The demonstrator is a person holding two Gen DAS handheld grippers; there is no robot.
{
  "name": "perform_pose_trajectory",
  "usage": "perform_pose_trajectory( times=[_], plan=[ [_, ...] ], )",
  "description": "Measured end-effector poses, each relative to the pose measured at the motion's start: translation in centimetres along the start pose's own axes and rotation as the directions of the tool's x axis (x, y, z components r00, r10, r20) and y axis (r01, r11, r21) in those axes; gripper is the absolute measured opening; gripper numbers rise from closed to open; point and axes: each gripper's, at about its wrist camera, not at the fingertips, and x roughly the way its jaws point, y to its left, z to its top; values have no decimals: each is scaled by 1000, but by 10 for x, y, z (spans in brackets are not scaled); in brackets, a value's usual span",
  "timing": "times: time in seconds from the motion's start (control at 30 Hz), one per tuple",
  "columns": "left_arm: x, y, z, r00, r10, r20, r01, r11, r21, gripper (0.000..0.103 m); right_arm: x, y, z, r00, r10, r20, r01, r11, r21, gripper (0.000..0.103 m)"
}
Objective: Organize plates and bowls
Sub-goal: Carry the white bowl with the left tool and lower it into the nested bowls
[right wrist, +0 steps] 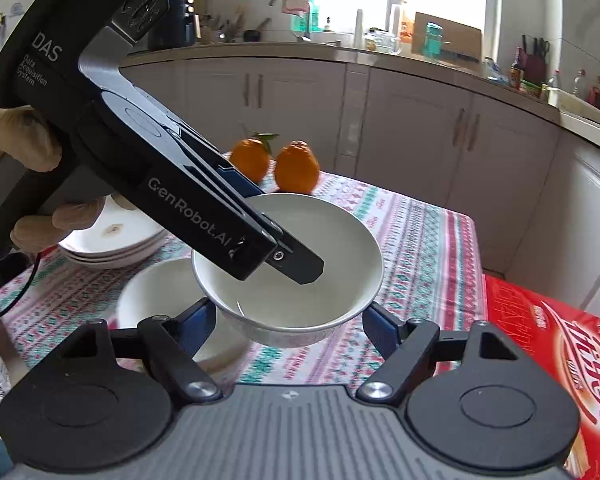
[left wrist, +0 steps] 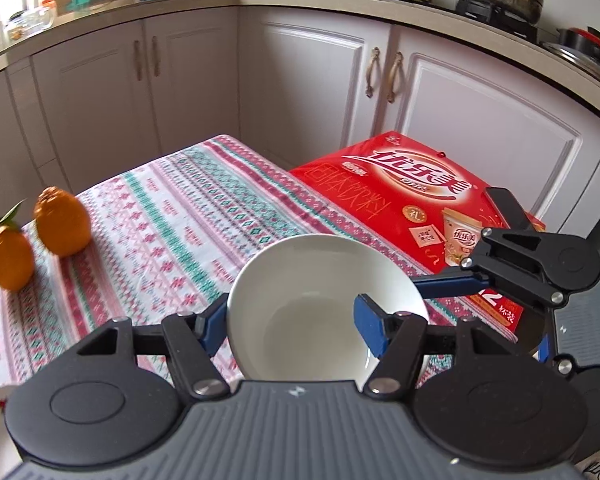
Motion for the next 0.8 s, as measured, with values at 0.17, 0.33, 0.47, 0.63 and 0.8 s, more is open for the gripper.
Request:
perform_pose_trajectory(
  times=[0.17, 0.33, 0.47, 0.63, 0.8],
  plan=[
    [-16, 4, -10, 1000, 22, 19, -22, 1000, -14, 64, -5, 15, 3, 1000, 20, 7, -20, 999, -27, 84],
    [-22, 12, -24, 999, 40, 8, -40, 998, -45, 64, -2, 30, 4, 999, 52, -1, -52, 998, -40, 84],
    [-21, 18, -38, 999, 47, -12, -48, 997, -67, 65, 4, 39, 2, 997, 74, -23, -75, 996, -45, 84],
    [-19, 22, -49, 999, 40, -24, -42, 995, -91, 65, 8, 47, -2, 995, 90, -46, -92, 995, -50, 84],
    [-19, 24, -55, 999, 31, -28, -34, 994, -101, 64, 15, 50, -4, 993, 98, -66, -101, 994, -43, 84]
  ],
)
